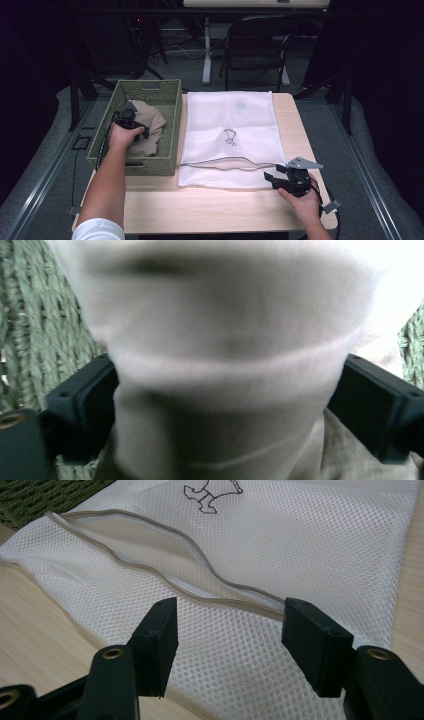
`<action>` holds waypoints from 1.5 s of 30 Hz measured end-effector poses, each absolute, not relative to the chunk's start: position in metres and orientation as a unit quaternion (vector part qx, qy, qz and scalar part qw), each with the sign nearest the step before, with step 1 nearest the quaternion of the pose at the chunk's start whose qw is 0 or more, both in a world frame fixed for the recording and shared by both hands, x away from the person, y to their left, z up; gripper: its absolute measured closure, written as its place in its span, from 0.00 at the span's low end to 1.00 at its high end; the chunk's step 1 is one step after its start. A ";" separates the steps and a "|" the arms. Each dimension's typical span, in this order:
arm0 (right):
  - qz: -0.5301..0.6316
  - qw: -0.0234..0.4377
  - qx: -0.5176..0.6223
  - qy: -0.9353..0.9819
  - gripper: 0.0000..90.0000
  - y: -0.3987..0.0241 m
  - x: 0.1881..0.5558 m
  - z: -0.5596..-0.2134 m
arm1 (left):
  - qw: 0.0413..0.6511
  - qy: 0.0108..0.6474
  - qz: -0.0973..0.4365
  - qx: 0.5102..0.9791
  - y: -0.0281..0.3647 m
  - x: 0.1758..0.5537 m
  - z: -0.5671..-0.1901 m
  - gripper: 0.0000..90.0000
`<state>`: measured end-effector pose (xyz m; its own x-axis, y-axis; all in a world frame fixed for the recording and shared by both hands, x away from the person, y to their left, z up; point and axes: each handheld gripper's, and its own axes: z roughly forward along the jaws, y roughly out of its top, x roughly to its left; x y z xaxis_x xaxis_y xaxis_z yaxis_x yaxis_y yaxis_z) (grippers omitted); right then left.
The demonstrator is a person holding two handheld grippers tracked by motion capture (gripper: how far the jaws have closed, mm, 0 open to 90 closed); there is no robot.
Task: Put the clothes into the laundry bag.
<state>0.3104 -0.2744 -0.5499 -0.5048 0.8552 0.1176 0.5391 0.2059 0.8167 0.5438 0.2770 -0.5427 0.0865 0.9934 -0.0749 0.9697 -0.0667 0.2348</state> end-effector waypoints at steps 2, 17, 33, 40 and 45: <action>0.428 0.184 0.462 0.755 0.44 -0.274 0.310 -0.550 | 0.111 0.673 0.054 0.729 0.277 0.544 -0.543 0.13; 0.431 0.184 0.462 0.753 0.44 -0.275 0.310 -0.549 | 0.130 0.671 0.057 0.728 0.283 0.541 -0.544 0.29; 0.430 0.184 0.463 0.753 0.44 -0.275 0.310 -0.550 | 0.154 0.671 0.049 0.724 0.288 0.537 -0.539 0.59; 0.433 0.183 0.463 0.752 0.44 -0.276 0.310 -0.549 | 0.159 0.670 0.047 0.724 0.287 0.537 -0.538 0.63; 0.434 0.182 0.464 0.750 0.44 -0.276 0.310 -0.549 | 0.165 0.669 0.043 0.723 0.288 0.536 -0.536 0.65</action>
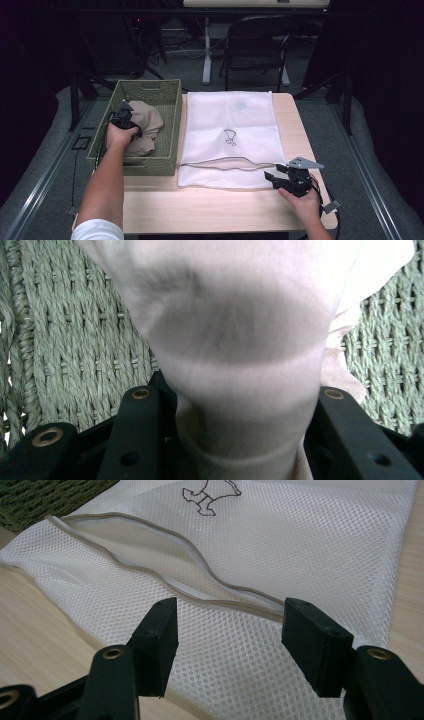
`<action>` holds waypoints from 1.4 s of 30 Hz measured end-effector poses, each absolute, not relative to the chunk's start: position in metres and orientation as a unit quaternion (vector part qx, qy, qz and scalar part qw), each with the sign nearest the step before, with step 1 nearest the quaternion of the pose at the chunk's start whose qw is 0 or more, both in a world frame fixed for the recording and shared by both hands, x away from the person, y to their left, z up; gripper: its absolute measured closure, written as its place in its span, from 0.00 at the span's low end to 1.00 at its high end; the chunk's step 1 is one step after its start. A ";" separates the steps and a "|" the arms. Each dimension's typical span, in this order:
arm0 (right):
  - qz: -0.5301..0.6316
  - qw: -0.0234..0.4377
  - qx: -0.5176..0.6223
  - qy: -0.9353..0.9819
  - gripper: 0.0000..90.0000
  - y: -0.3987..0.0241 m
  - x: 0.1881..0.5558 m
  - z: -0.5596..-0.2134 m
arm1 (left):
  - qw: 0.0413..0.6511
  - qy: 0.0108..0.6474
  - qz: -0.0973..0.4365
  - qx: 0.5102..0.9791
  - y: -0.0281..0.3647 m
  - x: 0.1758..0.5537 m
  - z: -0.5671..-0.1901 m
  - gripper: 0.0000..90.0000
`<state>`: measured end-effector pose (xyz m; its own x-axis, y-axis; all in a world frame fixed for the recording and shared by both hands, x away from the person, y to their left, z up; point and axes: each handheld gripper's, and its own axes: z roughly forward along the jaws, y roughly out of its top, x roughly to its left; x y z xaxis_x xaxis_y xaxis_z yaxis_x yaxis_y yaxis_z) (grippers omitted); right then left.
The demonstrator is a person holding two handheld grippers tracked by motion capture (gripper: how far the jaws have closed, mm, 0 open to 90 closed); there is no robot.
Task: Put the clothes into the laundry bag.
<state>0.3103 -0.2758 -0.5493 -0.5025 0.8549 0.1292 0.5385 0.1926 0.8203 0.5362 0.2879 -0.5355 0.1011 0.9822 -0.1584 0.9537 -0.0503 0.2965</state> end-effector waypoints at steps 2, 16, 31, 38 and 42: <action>0.434 0.183 0.464 0.750 0.44 -0.276 0.310 -0.549 | 0.168 0.669 0.042 0.722 0.288 0.536 -0.535 0.66; 0.432 0.183 0.463 0.752 0.44 -0.276 0.311 -0.550 | 0.182 0.666 0.048 0.722 0.292 0.533 -0.523 0.67; 0.431 0.181 0.463 0.753 0.44 -0.275 0.311 -0.550 | 0.201 0.662 0.074 0.718 0.303 0.526 -0.492 0.68; 0.432 0.182 0.464 0.752 0.44 -0.275 0.311 -0.549 | 0.207 0.660 0.078 0.718 0.305 0.524 -0.474 0.67; 0.435 0.181 0.462 0.751 0.44 -0.275 0.311 -0.549 | 0.207 0.657 0.082 0.720 0.303 0.525 -0.467 0.67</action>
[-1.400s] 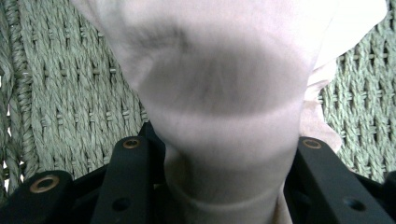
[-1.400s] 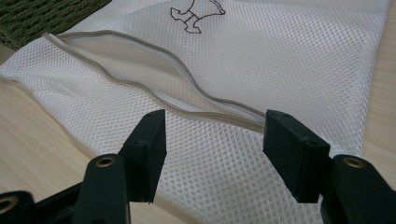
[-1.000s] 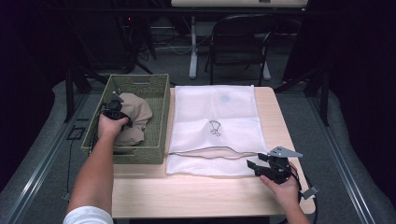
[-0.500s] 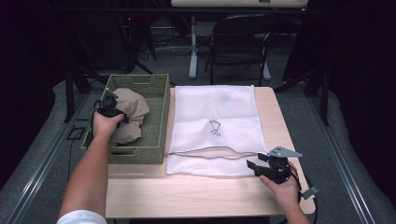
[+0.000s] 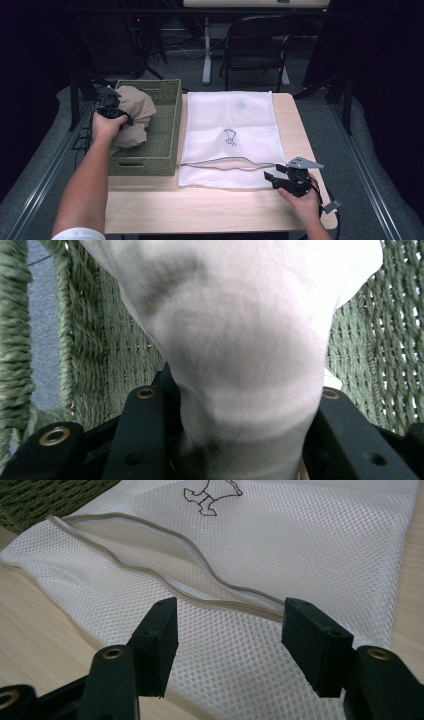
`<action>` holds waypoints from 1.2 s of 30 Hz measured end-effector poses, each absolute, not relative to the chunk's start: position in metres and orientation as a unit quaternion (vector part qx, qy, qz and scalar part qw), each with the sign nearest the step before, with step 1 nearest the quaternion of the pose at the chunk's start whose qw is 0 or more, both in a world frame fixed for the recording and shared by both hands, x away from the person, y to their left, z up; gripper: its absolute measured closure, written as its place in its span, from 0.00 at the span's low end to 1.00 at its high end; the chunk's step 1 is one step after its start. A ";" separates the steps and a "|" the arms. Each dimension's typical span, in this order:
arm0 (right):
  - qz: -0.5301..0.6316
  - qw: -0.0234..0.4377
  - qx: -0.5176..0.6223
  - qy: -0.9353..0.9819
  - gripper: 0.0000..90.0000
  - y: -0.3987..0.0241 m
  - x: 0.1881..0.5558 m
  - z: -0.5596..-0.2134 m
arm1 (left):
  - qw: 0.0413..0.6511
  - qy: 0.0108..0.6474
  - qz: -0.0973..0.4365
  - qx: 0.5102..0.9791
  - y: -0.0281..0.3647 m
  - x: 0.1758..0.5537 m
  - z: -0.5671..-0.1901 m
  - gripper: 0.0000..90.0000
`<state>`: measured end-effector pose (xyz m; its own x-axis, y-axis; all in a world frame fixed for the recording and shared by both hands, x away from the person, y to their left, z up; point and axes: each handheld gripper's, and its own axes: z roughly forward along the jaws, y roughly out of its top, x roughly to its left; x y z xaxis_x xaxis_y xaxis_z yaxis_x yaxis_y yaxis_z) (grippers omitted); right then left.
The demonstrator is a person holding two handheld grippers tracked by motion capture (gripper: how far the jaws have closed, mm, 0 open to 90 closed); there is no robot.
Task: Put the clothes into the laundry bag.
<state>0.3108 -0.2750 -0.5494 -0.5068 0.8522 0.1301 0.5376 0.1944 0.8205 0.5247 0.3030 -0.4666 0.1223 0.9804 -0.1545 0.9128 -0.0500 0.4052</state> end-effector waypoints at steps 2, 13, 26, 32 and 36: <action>0.436 0.180 0.463 0.750 0.44 -0.275 0.311 -0.549 | 0.216 0.658 0.081 0.717 0.302 0.524 -0.464 0.67; 0.434 0.180 0.461 0.753 0.44 -0.275 0.311 -0.549 | 0.225 0.649 0.091 0.721 0.296 0.521 -0.449 0.67; 0.431 0.182 0.460 0.755 0.44 -0.273 0.311 -0.550 | 0.244 0.618 0.098 0.740 0.287 0.506 -0.420 0.68; 0.434 0.181 0.461 0.753 0.44 -0.273 0.311 -0.549 | 0.242 0.607 0.107 0.750 0.284 0.502 -0.402 0.68; 0.435 0.180 0.461 0.752 0.44 -0.273 0.311 -0.549 | 0.242 0.601 0.109 0.754 0.281 0.499 -0.394 0.67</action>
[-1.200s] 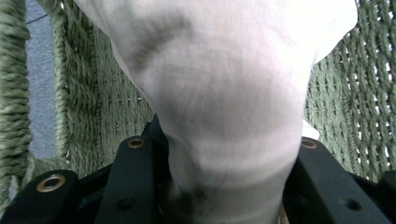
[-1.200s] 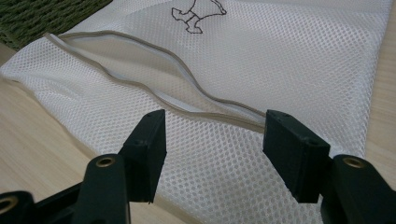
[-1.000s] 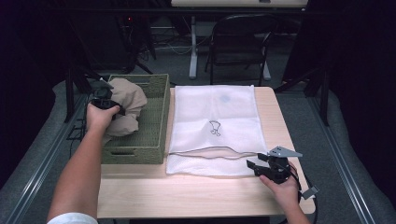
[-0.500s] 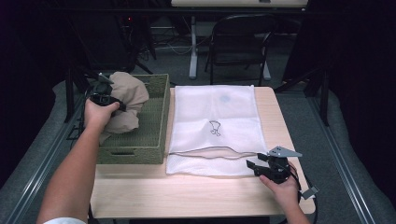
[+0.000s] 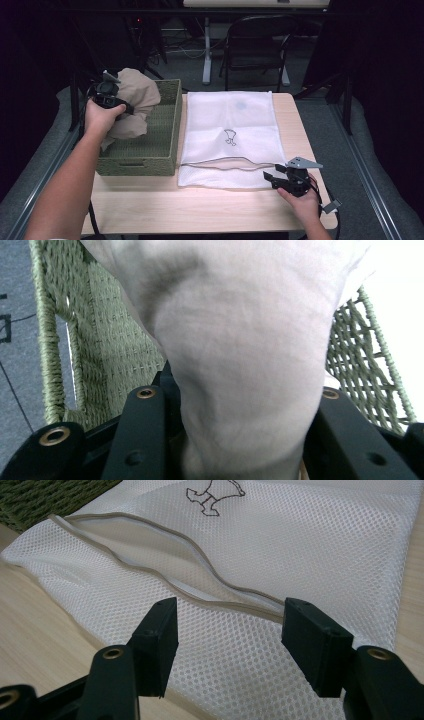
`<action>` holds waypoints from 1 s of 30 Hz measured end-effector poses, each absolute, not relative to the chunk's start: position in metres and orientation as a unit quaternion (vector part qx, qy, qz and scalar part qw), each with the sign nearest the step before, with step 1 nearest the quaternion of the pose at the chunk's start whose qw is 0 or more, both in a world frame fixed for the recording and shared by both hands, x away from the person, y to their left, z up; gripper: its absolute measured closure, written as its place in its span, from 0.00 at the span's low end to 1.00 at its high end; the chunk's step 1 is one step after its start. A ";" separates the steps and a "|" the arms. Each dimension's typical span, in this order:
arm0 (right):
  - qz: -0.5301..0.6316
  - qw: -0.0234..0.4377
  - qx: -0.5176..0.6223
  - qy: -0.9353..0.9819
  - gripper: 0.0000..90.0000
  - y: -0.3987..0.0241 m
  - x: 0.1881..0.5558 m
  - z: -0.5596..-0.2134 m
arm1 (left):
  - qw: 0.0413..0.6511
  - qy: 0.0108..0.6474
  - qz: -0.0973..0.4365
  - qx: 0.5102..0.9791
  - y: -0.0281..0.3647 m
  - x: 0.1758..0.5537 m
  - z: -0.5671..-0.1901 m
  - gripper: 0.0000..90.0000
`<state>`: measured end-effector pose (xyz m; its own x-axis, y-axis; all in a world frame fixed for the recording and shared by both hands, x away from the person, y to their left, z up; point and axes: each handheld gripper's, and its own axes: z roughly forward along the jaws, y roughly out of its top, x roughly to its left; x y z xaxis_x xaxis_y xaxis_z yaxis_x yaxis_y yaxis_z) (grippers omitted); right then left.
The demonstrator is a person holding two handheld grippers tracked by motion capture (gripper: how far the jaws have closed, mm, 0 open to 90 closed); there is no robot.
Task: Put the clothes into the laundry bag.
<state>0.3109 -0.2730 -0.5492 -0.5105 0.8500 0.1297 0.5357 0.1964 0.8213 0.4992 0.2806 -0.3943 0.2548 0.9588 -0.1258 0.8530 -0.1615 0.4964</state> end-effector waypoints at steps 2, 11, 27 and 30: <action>0.433 0.182 0.460 0.753 0.44 -0.273 0.311 -0.549 | 0.244 0.598 0.111 0.755 0.279 0.498 -0.391 0.68; 0.432 0.186 0.455 0.756 0.45 -0.273 0.310 -0.548 | 0.243 0.585 0.114 0.765 0.273 0.493 -0.380 0.68; 0.436 0.181 0.435 0.767 0.49 -0.263 0.314 -0.512 | 0.256 0.545 0.120 0.789 0.255 0.473 -0.358 0.67; 0.444 0.183 0.410 0.775 0.49 -0.254 0.320 -0.501 | 0.261 0.539 0.117 0.792 0.253 0.471 -0.355 0.67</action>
